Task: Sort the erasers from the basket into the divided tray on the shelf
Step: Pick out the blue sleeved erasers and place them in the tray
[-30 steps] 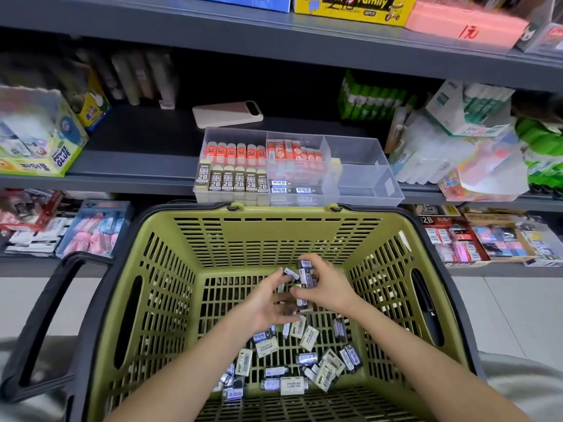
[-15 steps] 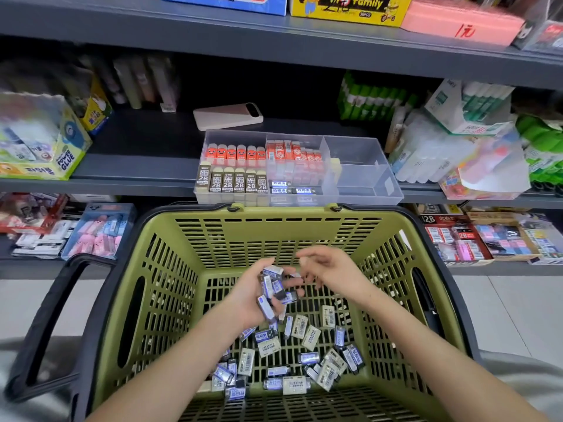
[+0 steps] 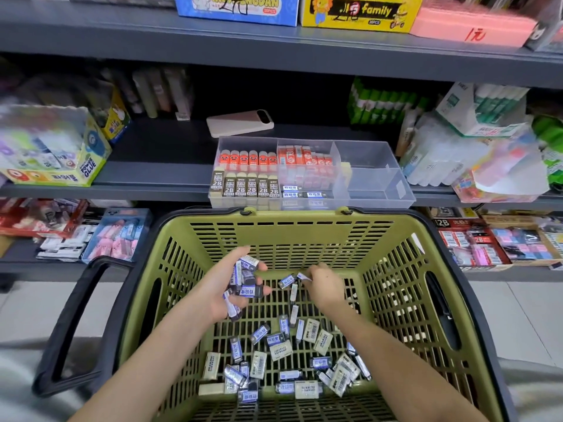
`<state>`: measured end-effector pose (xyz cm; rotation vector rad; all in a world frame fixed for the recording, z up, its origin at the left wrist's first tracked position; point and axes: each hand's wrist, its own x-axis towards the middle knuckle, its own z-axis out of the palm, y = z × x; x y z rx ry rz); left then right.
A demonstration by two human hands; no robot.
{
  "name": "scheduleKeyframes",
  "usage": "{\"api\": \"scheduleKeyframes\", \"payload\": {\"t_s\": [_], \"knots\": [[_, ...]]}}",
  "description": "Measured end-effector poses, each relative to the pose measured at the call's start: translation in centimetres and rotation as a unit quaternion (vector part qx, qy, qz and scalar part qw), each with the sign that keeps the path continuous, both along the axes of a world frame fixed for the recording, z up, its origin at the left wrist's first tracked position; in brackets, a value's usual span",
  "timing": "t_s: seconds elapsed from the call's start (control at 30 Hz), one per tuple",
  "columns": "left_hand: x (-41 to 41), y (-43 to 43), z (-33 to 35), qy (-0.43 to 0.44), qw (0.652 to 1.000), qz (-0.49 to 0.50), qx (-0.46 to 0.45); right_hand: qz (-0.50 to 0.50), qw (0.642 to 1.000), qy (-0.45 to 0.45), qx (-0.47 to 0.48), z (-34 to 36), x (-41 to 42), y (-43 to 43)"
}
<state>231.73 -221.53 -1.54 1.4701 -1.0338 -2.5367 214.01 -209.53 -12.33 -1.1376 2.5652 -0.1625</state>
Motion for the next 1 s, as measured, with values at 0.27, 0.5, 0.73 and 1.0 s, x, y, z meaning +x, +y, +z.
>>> {"api": "scheduleKeyframes", "payload": {"t_s": [0.27, 0.5, 0.73, 1.0], "knots": [[-0.4, 0.3, 1.8, 0.019, 0.999, -0.018, -0.02, 0.002, 0.996, -0.088, -0.018, 0.9, -1.2, 1.5], [-0.8, 0.0, 4.6, 0.073, 0.995, -0.048, -0.039, -0.061, 0.89, -0.371, -0.257, 11.2, -2.2, 2.6], [-2.2, -1.1, 8.5, 0.15, 0.985, -0.047, -0.074, -0.087, 0.806, -0.417, -0.411, 21.5, -4.4, 1.4], [-2.8, -3.9, 10.9, 0.217, 0.97, -0.004, -0.112, -0.032, 0.933, -0.158, -0.32, 23.5, -7.0, -4.8]]}}
